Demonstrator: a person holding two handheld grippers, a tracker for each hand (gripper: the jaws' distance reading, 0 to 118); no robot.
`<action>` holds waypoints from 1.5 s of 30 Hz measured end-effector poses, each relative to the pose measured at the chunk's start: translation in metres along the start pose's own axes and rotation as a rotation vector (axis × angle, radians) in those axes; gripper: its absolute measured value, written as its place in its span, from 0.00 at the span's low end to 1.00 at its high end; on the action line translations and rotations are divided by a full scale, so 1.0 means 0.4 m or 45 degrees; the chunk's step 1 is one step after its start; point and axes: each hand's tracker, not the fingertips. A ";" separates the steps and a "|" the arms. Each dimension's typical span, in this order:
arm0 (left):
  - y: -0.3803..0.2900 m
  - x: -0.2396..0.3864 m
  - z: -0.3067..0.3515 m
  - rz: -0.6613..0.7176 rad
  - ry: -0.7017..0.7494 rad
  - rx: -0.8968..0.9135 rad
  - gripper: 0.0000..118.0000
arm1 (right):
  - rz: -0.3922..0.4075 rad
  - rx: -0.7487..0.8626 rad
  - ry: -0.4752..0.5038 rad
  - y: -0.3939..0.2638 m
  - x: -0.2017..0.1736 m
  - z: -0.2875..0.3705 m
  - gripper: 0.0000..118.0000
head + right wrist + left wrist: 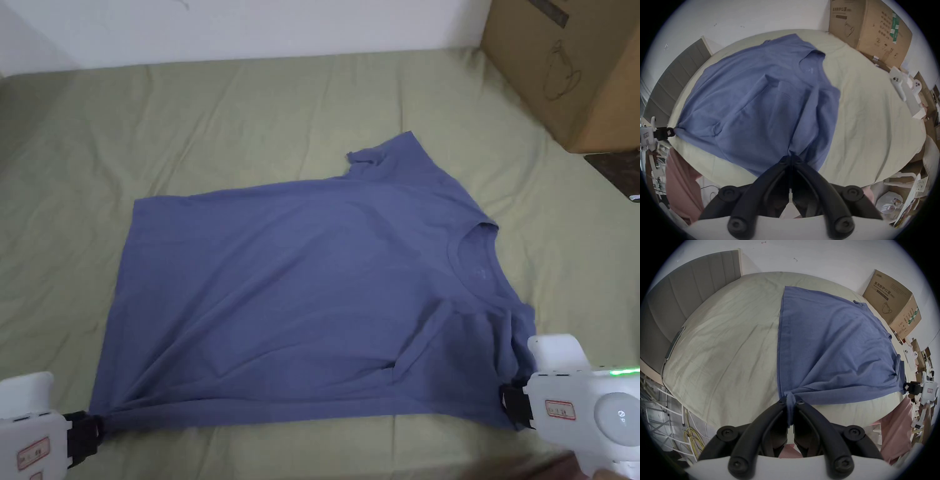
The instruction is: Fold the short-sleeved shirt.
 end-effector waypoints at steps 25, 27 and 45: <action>0.377 0.055 -0.167 -0.159 0.098 -0.029 0.78 | -0.047 0.083 -0.127 0.387 0.048 -0.046 0.70; 0.359 0.041 -0.146 -0.142 0.057 -0.008 0.82 | -0.076 0.127 -0.063 0.369 0.054 -0.012 0.70; 0.161 -0.053 -0.078 0.159 -0.032 0.059 0.80 | -0.154 0.138 0.024 0.102 0.004 0.063 0.00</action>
